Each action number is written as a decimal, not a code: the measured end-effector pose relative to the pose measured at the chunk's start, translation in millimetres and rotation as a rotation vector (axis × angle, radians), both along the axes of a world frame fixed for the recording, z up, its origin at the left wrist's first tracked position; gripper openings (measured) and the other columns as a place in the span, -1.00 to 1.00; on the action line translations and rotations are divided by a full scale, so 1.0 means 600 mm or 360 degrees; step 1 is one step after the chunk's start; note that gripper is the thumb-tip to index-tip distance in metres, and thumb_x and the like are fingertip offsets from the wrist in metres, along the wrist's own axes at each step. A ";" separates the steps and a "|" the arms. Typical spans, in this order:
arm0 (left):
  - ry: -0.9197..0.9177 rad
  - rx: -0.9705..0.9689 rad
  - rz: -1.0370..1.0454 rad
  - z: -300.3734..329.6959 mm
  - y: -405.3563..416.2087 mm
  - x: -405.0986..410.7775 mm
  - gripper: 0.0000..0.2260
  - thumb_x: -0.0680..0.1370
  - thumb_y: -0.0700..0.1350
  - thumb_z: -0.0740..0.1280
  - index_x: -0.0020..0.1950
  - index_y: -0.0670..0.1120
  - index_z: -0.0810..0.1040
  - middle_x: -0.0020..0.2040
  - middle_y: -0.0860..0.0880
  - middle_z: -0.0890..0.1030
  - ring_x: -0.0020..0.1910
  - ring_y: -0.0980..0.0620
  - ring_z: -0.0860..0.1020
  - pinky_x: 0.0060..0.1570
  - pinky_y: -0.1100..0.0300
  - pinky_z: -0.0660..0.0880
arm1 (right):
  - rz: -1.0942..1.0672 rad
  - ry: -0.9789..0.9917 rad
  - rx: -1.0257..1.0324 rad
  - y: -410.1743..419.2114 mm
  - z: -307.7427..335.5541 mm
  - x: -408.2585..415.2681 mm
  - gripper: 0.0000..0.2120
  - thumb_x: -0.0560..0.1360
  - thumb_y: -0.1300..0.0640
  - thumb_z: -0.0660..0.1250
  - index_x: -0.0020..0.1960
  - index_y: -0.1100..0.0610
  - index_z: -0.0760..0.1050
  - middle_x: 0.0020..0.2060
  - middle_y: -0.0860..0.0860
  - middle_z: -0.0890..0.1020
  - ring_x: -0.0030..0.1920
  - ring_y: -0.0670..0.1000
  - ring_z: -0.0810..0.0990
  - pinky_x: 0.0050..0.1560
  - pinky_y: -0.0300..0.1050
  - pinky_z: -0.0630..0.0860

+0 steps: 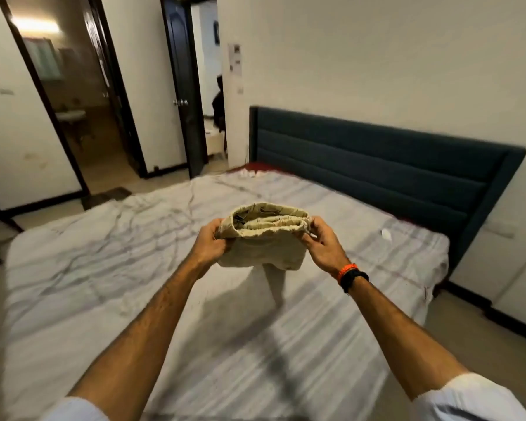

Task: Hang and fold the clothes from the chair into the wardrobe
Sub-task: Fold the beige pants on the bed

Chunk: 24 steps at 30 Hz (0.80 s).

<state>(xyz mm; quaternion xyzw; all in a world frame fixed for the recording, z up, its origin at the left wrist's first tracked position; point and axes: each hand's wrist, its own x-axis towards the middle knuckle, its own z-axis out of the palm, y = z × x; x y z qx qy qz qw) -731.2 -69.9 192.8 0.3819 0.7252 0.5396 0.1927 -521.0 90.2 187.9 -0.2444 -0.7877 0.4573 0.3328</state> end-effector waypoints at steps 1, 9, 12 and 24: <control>-0.0071 -0.0090 0.0018 -0.069 -0.041 0.028 -0.62 0.37 -0.32 0.32 0.17 -0.15 0.58 0.07 -0.15 0.65 0.07 -0.13 0.60 0.02 -0.08 0.57 | -0.0018 -0.0096 -0.0074 -0.039 -0.065 0.029 -0.84 0.61 0.24 0.29 0.18 0.16 0.47 0.11 0.05 0.61 0.12 0.00 0.58 0.18 -0.02 0.55; -0.0508 -0.0567 0.0095 -0.346 -0.289 0.227 -0.67 0.26 -0.28 0.28 -0.02 -0.08 0.58 -0.06 -0.13 0.62 -0.05 -0.10 0.54 -0.13 0.05 0.46 | -0.0056 -0.0500 -0.0481 -0.289 -0.342 0.222 -0.90 0.58 0.15 0.34 0.00 -0.03 0.45 -0.10 -0.11 0.59 -0.03 0.03 0.56 0.07 0.05 0.54; -0.0522 -0.0710 0.0064 -0.392 -0.371 0.284 -0.71 0.29 -0.33 0.29 -0.05 -0.06 0.57 -0.12 -0.10 0.60 -0.10 -0.09 0.54 -0.15 0.08 0.43 | -0.0022 -0.0655 -0.0596 -0.364 -0.403 0.281 -0.90 0.56 0.09 0.33 -0.01 -0.08 0.44 -0.05 -0.05 0.62 0.05 0.08 0.62 0.14 0.18 0.56; -0.0257 -0.0940 -0.0025 -0.479 -0.577 0.396 -0.72 0.49 -0.32 0.38 0.18 -0.14 0.59 0.06 -0.15 0.65 0.05 -0.15 0.57 -0.05 0.14 0.44 | -0.0171 -0.0840 -0.0725 -0.604 -0.464 0.386 -0.71 0.58 0.24 0.31 0.29 0.17 0.44 0.17 0.03 0.60 0.18 0.03 0.55 0.23 -0.12 0.47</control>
